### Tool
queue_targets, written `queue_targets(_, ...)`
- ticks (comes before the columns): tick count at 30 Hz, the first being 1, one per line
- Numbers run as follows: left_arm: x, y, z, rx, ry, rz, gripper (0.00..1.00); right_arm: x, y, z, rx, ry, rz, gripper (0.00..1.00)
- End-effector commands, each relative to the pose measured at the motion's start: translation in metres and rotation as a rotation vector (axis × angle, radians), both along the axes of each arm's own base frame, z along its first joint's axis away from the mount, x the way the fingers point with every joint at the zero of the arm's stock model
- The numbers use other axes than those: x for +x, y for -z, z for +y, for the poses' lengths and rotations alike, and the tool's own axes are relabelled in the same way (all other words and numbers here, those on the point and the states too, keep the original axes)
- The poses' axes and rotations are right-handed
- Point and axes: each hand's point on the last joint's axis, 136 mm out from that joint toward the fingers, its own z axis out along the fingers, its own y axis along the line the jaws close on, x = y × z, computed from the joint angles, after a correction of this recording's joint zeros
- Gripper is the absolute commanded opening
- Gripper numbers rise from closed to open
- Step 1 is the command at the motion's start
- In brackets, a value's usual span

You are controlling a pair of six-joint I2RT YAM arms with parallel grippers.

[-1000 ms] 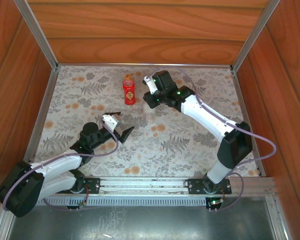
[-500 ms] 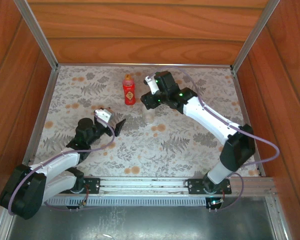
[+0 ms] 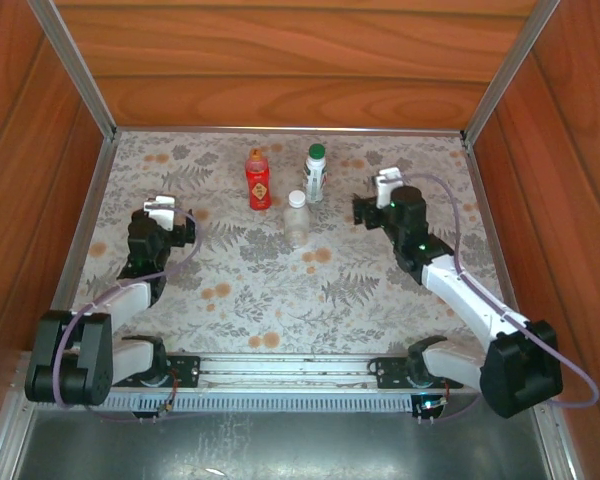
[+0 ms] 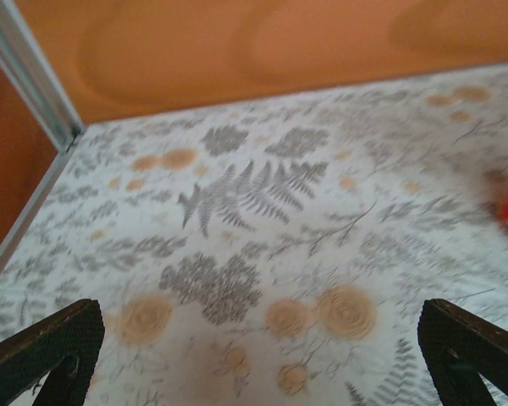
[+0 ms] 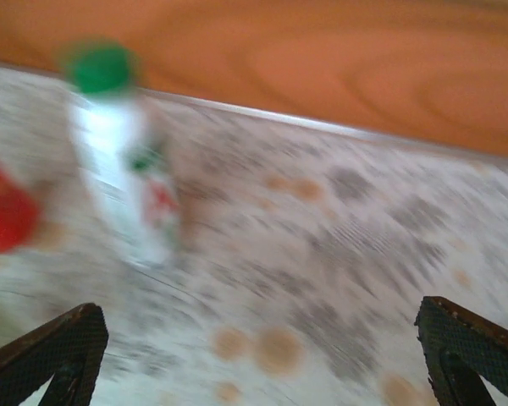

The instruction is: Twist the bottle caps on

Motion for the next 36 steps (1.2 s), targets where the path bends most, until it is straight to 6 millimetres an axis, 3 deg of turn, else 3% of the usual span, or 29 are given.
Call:
queue_targets(1,0.005,0.004,0.018,-0.027,-0.075,-0.015,1.0,0.009,0.01,-0.052,0.011,0.149,-0.097,1.0)
queue_targets(3,0.011,0.01,0.023,-0.077,-0.089,-0.025,1.0,0.01,0.034,-0.073,0.048,0.184,-0.065,1.0)
queue_targets(6,0.02,0.027,0.029,-0.099,-0.115,-0.005,1.0,0.014,0.06,-0.089,0.12,0.197,-0.061,1.0)
queue_targets(9,0.029,0.043,0.034,-0.093,-0.141,0.007,1.0,0.022,0.074,-0.094,0.153,0.192,-0.072,1.0)
queue_targets(13,0.038,0.046,0.043,-0.094,-0.192,0.041,1.0,0.034,0.097,-0.1,0.188,0.199,-0.036,1.0)
queue_targets(36,0.037,0.045,0.043,-0.097,-0.192,0.041,1.0,0.037,0.1,-0.094,0.18,0.169,0.012,1.0)
